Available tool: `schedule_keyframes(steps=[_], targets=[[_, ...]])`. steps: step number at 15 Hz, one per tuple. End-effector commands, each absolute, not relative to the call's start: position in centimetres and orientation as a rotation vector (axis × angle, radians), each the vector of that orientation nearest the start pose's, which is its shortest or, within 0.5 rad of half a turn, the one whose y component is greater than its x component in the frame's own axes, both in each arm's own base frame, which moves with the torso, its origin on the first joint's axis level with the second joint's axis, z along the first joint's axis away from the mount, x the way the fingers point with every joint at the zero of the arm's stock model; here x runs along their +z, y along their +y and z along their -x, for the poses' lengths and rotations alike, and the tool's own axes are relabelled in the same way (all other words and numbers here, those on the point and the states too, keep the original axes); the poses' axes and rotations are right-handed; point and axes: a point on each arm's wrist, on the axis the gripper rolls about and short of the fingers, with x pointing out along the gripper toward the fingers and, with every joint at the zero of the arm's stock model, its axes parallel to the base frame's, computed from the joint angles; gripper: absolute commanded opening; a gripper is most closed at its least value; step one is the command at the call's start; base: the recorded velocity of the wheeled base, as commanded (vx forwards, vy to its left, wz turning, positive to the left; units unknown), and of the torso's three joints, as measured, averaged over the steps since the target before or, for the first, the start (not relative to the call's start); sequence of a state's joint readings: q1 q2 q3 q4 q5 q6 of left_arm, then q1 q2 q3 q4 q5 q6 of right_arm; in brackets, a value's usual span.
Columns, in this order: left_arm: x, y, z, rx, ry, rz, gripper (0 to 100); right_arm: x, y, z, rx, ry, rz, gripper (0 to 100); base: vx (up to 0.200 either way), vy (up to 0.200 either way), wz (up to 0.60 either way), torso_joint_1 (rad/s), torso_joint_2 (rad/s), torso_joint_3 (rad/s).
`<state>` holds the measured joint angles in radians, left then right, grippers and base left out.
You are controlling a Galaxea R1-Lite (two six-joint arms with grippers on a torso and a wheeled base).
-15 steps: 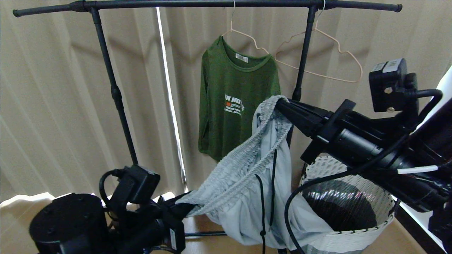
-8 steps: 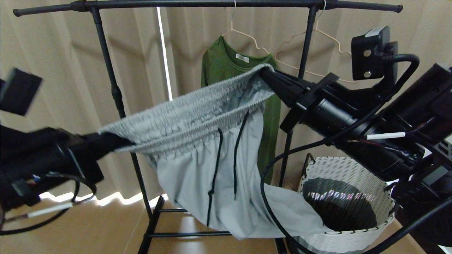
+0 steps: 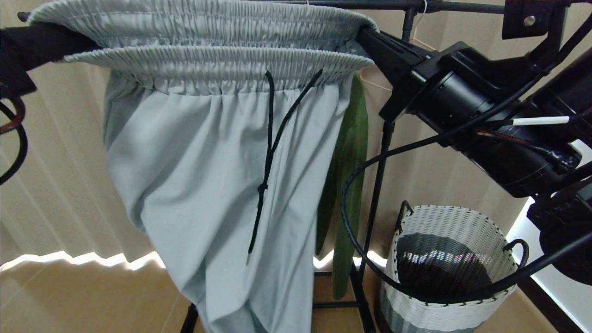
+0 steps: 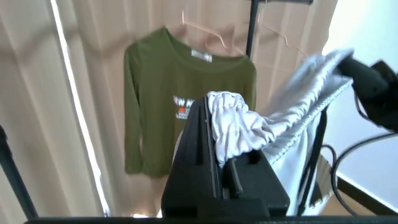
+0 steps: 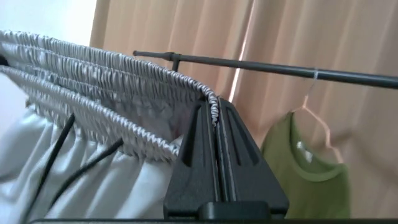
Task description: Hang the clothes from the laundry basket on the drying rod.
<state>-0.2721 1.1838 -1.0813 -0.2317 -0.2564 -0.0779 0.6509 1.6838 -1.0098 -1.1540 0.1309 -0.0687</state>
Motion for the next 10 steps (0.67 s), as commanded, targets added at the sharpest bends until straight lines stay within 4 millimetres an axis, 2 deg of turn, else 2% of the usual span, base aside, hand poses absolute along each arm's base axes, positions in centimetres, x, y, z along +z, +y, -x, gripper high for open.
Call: schedule_keyframes(steps=[1,4,5,7,10], targets=[[32.9,-6.8,-17.7,-0.592,0.021,0.058,0,29.9,16.2,-23.6,0.689,-0.456,-0.018,0,0.000,0.000,0.00,0.000,0.00,0.000],[30.7,-9.2,-17.6,-0.696,0.134,0.061,0,28.9,14.5,-22.0,0.670,-0.370,0.010,0,0.000,0.000,0.00,0.000,0.00,0.000],[30.2,-10.2,-17.8,-0.728,0.161,0.053,0,27.5,13.2,-21.4,0.646,-0.291,0.032,0,0.000,0.000,0.00,0.000,0.00,0.000],[30.8,-10.8,-18.7,-0.737,0.148,0.053,0,26.7,11.8,-22.1,0.587,-0.246,0.049,0,0.000,0.000,0.00,0.000,0.00,0.000],[32.5,-11.8,-20.5,-0.737,0.109,0.058,0,26.7,10.2,-23.1,0.512,-0.242,0.059,0,0.000,0.000,0.00,0.000,0.00,0.000]])
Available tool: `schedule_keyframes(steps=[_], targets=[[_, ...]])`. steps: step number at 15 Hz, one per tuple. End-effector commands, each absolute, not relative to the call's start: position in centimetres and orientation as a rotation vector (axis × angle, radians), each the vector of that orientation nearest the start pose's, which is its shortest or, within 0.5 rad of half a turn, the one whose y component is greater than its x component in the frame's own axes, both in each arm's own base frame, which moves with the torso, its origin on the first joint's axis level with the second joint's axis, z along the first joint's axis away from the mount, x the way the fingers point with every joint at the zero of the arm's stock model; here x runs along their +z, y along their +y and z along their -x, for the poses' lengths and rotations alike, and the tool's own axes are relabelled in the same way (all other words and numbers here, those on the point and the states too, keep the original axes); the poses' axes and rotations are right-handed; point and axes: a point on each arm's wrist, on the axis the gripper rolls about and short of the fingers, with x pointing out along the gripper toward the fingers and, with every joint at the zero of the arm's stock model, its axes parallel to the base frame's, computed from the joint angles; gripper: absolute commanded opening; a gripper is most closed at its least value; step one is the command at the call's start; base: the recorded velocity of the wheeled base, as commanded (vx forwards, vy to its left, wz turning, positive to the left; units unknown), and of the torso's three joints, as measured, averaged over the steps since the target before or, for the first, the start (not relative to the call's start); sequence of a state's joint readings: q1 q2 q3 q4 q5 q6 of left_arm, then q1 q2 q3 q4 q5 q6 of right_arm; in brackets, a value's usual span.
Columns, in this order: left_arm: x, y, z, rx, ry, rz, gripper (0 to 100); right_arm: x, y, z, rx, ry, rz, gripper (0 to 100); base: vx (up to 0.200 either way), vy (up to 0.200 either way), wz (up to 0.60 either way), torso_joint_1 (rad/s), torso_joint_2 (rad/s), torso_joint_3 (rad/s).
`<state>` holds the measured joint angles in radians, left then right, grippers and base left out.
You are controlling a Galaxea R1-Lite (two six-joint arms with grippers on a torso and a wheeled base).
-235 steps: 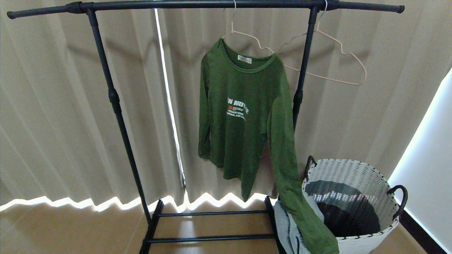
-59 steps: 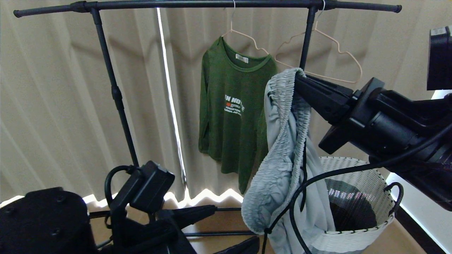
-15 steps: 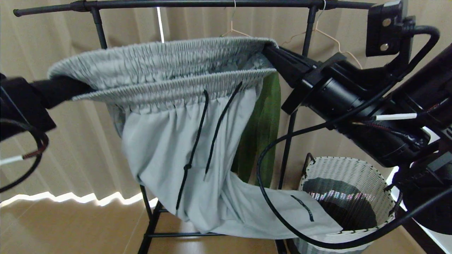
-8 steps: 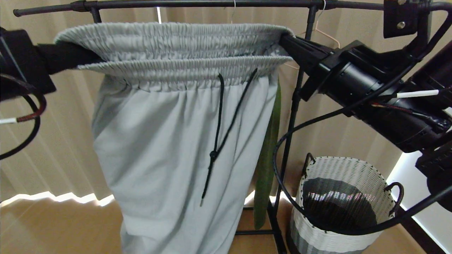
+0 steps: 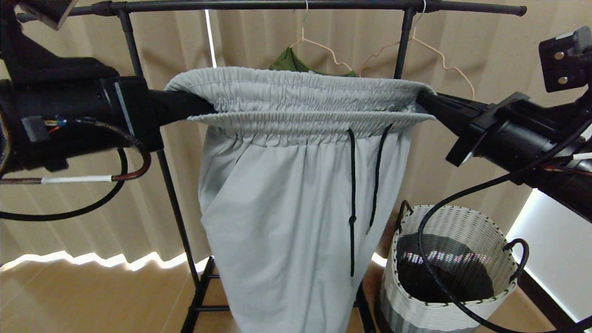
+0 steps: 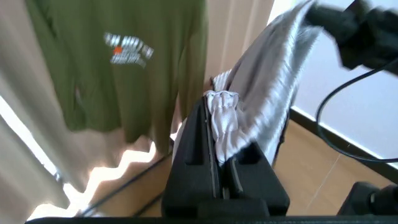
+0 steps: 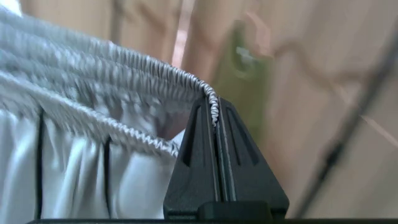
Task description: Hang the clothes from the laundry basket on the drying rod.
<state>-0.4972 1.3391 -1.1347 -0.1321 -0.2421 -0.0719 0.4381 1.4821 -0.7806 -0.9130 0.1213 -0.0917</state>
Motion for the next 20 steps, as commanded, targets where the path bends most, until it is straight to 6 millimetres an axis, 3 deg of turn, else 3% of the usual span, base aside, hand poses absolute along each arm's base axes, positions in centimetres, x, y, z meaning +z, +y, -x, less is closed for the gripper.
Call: schedule_keyframes(steps=[1,6,11,13,15,17,20], targets=[[32.6,-12.0,-20.8,-0.737,0.109,0.057,0,26.7,9.8,-23.2,0.499,-0.242,0.057,0,0.000,0.000,0.00,0.000,0.00,0.000],[32.0,-12.4,-20.8,-0.747,0.125,0.051,0,26.5,9.7,-23.2,0.494,-0.238,0.055,0,0.000,0.000,0.00,0.000,0.00,0.000],[29.6,-12.8,-21.2,-0.738,0.205,0.040,0,25.9,8.7,-20.7,0.497,-0.226,0.058,0,0.000,0.000,0.00,0.000,0.00,0.000],[29.7,-13.3,-22.1,-0.743,0.199,0.043,0,25.4,8.2,-18.7,0.518,-0.226,0.058,0,0.000,0.000,0.00,0.000,0.00,0.000],[29.3,-14.5,-24.3,-0.737,0.199,0.043,0,24.6,9.2,-17.3,0.596,-0.212,0.051,0,0.000,0.000,0.00,0.000,0.00,0.000],[28.7,-14.9,-25.5,-0.728,0.217,0.041,0,24.1,9.4,-16.8,0.620,-0.196,0.052,0,0.000,0.000,0.00,0.000,0.00,0.000],[28.5,-14.8,-25.7,-0.723,0.225,0.041,0,23.9,9.4,-16.9,0.616,-0.188,0.053,0,0.000,0.000,0.00,0.000,0.00,0.000]])
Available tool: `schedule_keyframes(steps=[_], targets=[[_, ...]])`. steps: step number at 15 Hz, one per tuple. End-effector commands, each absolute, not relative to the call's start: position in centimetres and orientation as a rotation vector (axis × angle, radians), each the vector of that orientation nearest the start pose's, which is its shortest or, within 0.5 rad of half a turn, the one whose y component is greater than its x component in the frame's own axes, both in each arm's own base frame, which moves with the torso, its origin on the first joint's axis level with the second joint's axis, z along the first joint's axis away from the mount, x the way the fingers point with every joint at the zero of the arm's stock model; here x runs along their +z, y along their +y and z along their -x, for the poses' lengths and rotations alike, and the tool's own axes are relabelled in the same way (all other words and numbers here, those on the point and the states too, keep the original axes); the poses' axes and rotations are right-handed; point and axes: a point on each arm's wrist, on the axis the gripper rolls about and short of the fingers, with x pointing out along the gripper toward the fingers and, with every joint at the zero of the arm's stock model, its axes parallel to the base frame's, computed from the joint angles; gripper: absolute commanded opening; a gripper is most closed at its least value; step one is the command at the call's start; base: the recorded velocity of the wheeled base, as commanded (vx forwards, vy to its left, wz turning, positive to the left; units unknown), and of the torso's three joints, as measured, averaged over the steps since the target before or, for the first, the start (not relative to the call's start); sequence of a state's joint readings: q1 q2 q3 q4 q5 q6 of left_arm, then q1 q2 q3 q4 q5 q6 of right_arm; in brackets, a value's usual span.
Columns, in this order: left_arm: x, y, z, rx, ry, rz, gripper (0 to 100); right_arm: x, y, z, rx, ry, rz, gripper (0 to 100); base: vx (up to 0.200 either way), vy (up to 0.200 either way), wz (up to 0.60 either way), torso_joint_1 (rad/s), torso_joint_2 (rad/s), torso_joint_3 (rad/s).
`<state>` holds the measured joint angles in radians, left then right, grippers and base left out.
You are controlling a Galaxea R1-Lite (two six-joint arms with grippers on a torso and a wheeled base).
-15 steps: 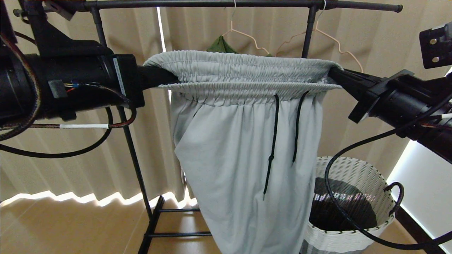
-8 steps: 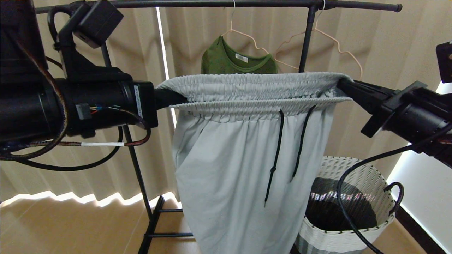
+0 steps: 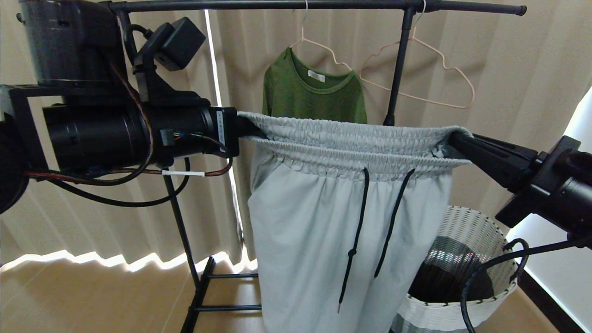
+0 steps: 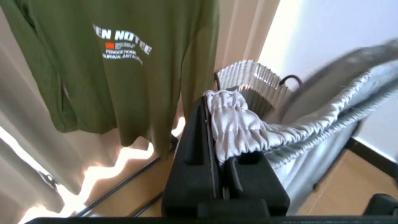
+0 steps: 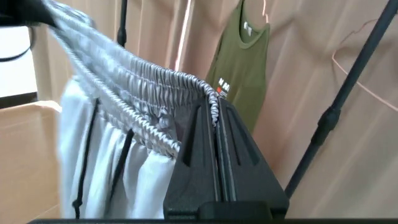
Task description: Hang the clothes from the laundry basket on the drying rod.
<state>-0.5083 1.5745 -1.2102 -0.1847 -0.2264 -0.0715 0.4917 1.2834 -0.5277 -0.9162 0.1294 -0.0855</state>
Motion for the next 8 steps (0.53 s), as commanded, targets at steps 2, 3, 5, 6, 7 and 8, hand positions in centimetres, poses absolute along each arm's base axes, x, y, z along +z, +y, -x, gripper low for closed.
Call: schedule_keyframes(steps=[2,3,5,6,7,8], targets=[[28.5,-14.7,-25.4,-0.723,0.230,0.040,0,23.9,9.4,-17.0,0.608,-0.188,0.056,0,0.000,0.000,0.00,0.000,0.00,0.000],[29.1,-14.0,-24.3,-0.724,0.212,0.041,0,24.0,9.0,-17.4,0.580,-0.187,0.063,0,0.000,0.000,0.00,0.000,0.00,0.000],[29.5,-13.3,-22.9,-0.728,0.219,0.040,0,24.0,8.6,-18.5,0.540,-0.181,0.070,0,0.000,0.000,0.00,0.000,0.00,0.000],[30.0,-12.5,-21.2,-0.738,0.214,0.041,0,24.4,8.7,-19.6,0.523,-0.185,0.070,0,0.000,0.000,0.00,0.000,0.00,0.000],[30.2,-12.1,-20.3,-0.741,0.208,0.041,0,24.6,8.9,-20.1,0.522,-0.189,0.066,0,0.000,0.000,0.00,0.000,0.00,0.000],[30.4,-11.6,-18.7,-0.759,0.190,0.042,0,24.8,9.3,-21.0,0.518,-0.192,0.066,0,0.000,0.000,0.00,0.000,0.00,0.000]])
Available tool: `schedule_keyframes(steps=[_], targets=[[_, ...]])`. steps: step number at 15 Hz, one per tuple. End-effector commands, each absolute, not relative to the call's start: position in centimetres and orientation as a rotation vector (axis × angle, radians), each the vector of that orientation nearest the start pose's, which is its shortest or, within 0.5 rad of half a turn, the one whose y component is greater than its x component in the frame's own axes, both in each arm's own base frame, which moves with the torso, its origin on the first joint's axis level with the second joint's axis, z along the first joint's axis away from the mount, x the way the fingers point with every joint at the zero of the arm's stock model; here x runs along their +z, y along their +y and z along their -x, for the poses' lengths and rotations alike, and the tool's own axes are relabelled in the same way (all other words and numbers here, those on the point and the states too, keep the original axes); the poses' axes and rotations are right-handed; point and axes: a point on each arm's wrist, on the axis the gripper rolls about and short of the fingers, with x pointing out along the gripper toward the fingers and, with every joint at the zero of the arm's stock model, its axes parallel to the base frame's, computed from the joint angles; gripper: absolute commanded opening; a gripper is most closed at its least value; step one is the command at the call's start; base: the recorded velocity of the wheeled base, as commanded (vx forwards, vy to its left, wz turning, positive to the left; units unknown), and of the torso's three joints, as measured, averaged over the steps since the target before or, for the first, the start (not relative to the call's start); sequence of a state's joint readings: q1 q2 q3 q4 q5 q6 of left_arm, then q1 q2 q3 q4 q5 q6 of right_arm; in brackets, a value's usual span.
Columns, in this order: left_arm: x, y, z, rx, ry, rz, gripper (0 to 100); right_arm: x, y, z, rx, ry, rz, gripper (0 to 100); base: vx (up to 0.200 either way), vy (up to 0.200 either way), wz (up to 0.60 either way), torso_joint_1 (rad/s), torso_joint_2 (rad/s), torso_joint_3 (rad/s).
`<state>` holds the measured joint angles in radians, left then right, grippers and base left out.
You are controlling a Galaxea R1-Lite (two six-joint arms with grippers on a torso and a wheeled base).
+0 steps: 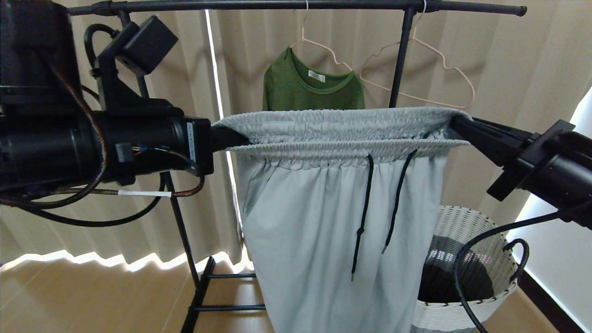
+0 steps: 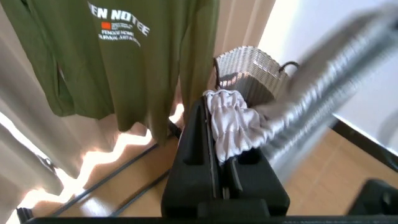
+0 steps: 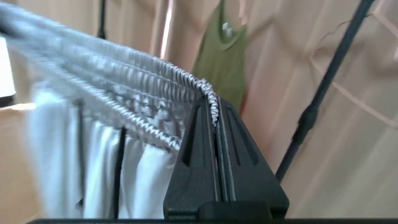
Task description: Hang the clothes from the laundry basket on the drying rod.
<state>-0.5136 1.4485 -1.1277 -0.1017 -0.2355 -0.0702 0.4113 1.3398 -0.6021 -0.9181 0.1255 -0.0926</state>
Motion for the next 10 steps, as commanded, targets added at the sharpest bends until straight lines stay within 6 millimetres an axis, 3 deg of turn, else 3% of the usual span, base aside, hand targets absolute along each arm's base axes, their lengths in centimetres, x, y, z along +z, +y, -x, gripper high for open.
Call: schedule_keyframes(steps=[1,10], targets=[[30.1,-11.4,-17.7,-0.777,0.190,0.043,0,25.0,9.7,-22.0,0.517,-0.193,0.064,0,0.000,0.000,0.00,0.000,0.00,0.000],[28.7,-10.4,-11.9,-0.913,0.148,0.044,0,25.3,12.0,-27.1,0.521,-0.196,0.064,0,0.000,0.000,0.00,0.000,0.00,0.000]])
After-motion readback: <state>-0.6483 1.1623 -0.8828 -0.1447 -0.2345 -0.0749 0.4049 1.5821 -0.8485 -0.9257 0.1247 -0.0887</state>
